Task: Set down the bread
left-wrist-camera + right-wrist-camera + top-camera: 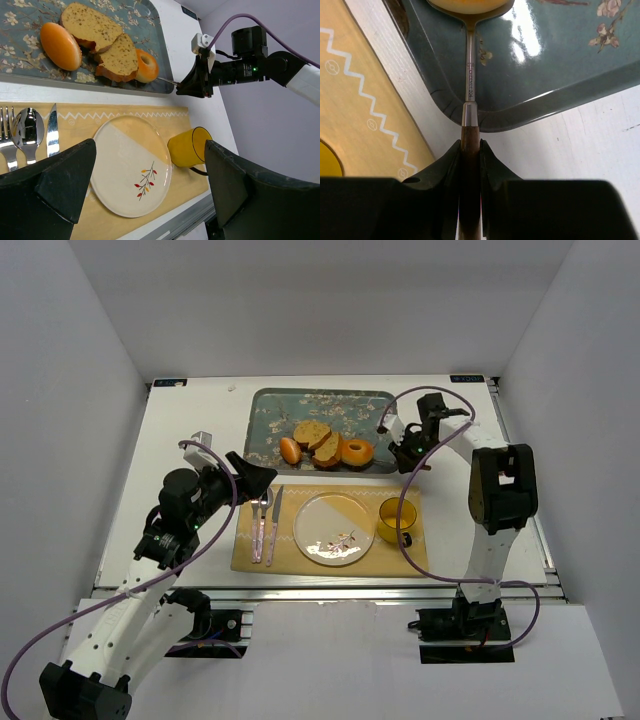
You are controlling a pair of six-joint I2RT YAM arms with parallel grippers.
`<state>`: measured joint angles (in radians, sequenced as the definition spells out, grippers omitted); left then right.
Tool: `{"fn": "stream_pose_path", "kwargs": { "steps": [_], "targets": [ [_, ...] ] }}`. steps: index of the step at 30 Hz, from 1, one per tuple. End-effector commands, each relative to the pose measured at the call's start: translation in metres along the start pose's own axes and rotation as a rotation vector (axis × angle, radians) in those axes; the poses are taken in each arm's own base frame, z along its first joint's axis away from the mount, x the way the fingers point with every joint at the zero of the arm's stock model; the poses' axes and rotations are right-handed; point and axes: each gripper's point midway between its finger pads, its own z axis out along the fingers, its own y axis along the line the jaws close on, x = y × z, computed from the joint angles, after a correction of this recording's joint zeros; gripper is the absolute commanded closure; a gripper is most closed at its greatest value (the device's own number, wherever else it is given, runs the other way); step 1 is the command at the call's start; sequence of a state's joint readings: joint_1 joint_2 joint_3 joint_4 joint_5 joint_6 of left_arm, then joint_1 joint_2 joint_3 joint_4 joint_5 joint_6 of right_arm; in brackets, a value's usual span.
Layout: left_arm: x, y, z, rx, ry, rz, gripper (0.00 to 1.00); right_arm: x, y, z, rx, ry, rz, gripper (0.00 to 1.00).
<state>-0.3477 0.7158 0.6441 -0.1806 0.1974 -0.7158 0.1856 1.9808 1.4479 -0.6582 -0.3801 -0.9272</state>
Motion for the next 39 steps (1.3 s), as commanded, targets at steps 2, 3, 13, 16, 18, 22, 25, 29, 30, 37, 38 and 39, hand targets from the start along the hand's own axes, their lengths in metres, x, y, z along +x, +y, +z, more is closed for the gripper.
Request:
{"fn": "stream_pose_path", "kwargs": {
  "steps": [2, 3, 13, 16, 18, 22, 25, 29, 30, 37, 38, 39],
  "targets": [
    [-0.006, -0.003, -0.004, 0.002, -0.017, 0.000, 0.02, -0.006, -0.002, -0.007, -0.033, -0.038, 0.094, 1.00],
    [-0.006, -0.003, -0.004, 0.004, -0.017, 0.000, 0.02, -0.006, -0.002, -0.007, -0.035, -0.041, 0.102, 1.00],
    [-0.007, -0.004, -0.003, 0.009, -0.020, -0.001, 0.02, -0.003, -0.018, -0.020, -0.033, -0.063, 0.171, 1.00],
    [-0.007, -0.005, -0.003, 0.013, -0.020, 0.000, 0.02, 0.000, -0.021, -0.024, -0.018, -0.065, 0.174, 1.00],
    [-0.007, -0.005, -0.002, 0.014, -0.019, 0.000, 0.02, 0.002, -0.023, -0.023, -0.010, -0.064, 0.173, 1.00],
    [-0.008, -0.006, -0.001, 0.014, -0.019, 0.001, 0.02, 0.001, -0.026, -0.028, 0.003, -0.073, 0.173, 1.00],
    [-0.008, -0.006, 0.000, 0.013, -0.016, 0.002, 0.02, 0.000, -0.030, -0.032, 0.019, -0.084, 0.170, 1.00],
    [-0.006, -0.005, 0.001, 0.013, -0.014, 0.001, 0.02, -0.006, -0.035, -0.041, 0.047, -0.097, 0.152, 1.00],
    [-0.006, -0.005, 0.001, 0.013, -0.014, 0.001, 0.02, -0.007, -0.036, -0.043, 0.053, -0.098, 0.146, 1.00],
    [-0.006, -0.004, 0.002, 0.013, -0.014, 0.000, 0.02, -0.019, -0.037, -0.067, 0.098, -0.118, 0.084, 1.00],
    [-0.006, -0.004, 0.003, 0.016, -0.012, 0.001, 0.02, -0.020, -0.035, -0.071, 0.099, -0.119, 0.079, 1.00],
    [-0.006, -0.004, 0.003, 0.017, -0.011, 0.001, 0.02, -0.021, -0.034, -0.073, 0.100, -0.120, 0.072, 1.00]
  ]
}}
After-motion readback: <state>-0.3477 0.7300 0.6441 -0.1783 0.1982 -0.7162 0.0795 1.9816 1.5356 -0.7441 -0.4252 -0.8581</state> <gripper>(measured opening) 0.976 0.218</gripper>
